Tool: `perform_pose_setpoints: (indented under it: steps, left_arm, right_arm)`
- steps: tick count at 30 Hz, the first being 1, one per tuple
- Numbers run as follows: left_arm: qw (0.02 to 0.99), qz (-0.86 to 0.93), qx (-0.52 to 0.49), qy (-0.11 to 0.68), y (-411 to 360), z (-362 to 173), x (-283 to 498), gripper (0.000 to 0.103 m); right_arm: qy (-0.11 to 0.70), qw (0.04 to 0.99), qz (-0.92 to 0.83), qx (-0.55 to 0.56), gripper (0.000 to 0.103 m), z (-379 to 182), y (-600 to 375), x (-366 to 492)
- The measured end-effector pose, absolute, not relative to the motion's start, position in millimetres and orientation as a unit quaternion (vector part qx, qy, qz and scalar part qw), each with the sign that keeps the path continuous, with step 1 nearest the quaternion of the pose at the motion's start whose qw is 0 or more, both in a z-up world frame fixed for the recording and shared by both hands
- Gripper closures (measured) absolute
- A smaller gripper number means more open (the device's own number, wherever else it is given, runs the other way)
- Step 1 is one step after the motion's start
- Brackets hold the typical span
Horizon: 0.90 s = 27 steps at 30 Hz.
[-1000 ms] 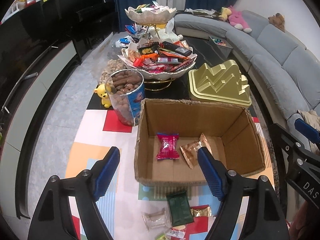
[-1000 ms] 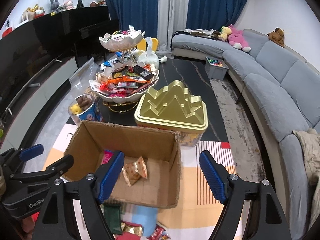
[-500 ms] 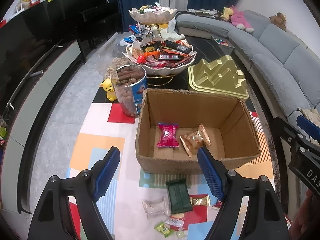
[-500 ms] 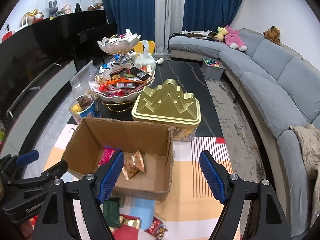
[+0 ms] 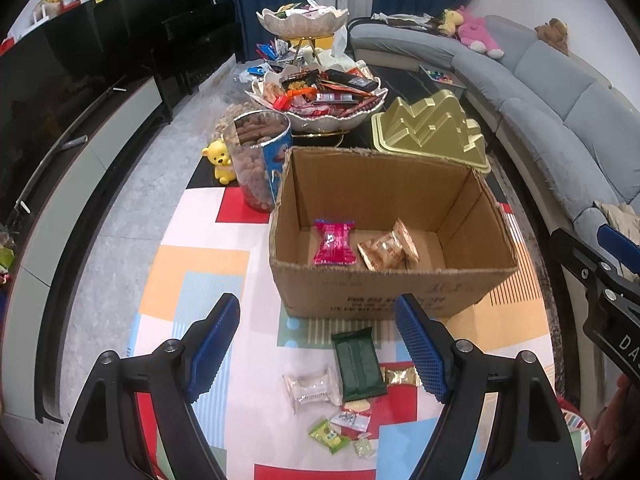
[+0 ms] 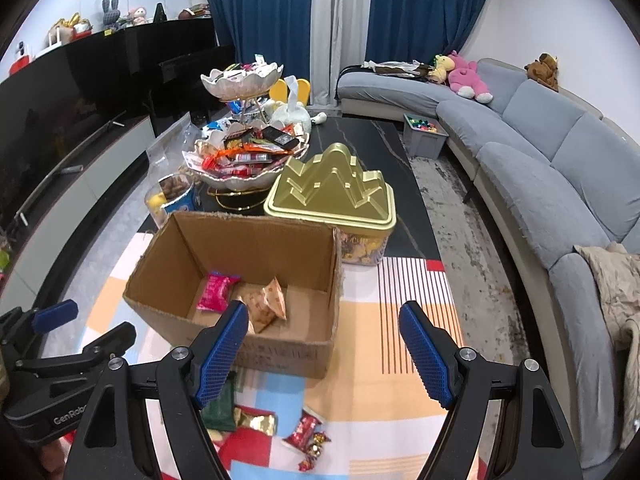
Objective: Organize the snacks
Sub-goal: 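Withdraw both tools from the box back toward the remaining snacks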
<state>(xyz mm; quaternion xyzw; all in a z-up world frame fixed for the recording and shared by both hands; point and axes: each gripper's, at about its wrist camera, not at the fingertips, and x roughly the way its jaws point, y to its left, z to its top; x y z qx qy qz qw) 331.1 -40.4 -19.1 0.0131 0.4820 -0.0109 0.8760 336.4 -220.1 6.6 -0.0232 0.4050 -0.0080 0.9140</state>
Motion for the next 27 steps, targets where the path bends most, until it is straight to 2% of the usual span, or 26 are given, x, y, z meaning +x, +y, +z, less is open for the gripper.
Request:
perform_pose_setpoints:
  steps: [27]
  left_arm:
    - [0.855, 0.001, -0.016, 0.518, -53, -87, 245, 0.024]
  right_arm:
    - [0.436, 0.9, -0.005, -0.025, 0.024, -47, -236, 280]
